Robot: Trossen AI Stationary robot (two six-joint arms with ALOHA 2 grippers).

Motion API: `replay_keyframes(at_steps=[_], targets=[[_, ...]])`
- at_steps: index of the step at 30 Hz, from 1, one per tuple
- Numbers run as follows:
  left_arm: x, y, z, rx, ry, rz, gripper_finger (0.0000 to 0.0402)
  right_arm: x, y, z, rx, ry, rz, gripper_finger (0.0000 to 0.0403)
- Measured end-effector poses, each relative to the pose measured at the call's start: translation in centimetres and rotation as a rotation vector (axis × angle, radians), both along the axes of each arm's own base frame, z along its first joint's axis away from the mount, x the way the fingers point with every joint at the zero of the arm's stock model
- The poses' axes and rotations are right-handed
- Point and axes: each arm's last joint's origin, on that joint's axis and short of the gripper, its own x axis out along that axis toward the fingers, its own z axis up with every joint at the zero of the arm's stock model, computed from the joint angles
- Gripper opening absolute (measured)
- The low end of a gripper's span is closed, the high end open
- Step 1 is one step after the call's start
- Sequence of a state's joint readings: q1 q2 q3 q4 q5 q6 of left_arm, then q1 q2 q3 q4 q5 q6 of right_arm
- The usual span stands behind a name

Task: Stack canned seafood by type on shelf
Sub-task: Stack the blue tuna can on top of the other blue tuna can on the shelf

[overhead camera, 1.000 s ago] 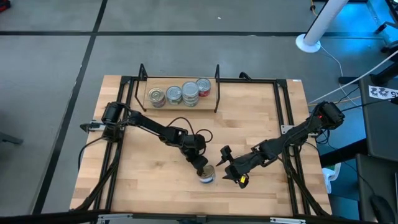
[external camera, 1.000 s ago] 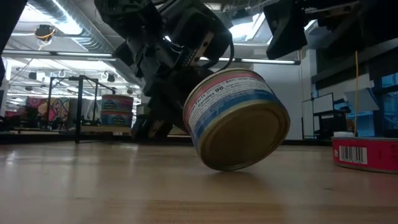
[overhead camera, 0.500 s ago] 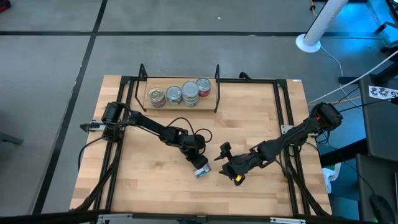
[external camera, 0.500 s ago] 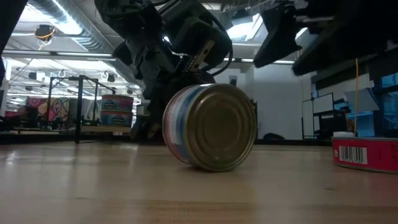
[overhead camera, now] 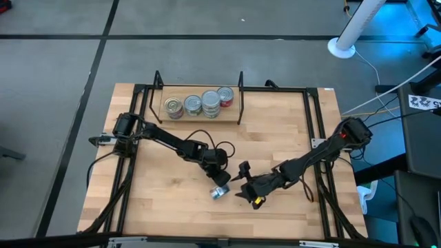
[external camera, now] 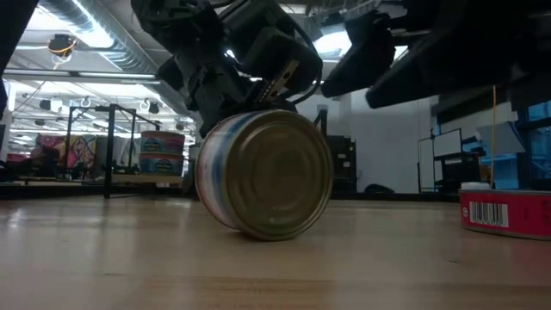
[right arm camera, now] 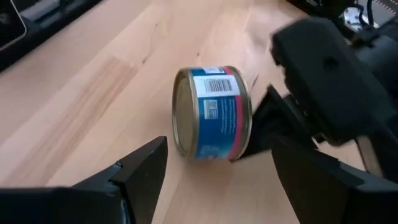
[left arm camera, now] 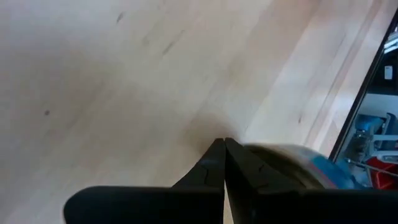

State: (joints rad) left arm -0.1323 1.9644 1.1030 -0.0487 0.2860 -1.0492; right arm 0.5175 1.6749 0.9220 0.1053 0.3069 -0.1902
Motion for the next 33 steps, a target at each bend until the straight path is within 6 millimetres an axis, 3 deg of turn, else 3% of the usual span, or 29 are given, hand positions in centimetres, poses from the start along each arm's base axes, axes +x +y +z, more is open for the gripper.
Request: replay_keyframes(at_steps=[8,16,19,24,33], targets=[[-0.6,1.4,1.9,0.117,-0.016,0.043,0.0,0.1,0.0,-0.3,-0.003,0.004,0.001,0.0289],[-2.4,0.9,6.7,0.242,-0.084,0.078,0.0,0.1,0.0,-0.3,-0.007,0.011,0.0,0.0289],[-4.2,-0.6,9.4,0.313,-0.097,0.092,0.0,0.1,0.0,-0.3,-0.008,0.013,0.001,0.0289],[-7.4,-4.7,12.6,0.346,-0.168,0.081,0.0,0.0,0.0,-0.4,-0.01,0.017,0.003,0.0289],[-9.8,-10.6,13.2,0.303,-0.252,-0.069,0.0013,0.1,0.0,-0.3,-0.001,0.004,0.001,0.0289]])
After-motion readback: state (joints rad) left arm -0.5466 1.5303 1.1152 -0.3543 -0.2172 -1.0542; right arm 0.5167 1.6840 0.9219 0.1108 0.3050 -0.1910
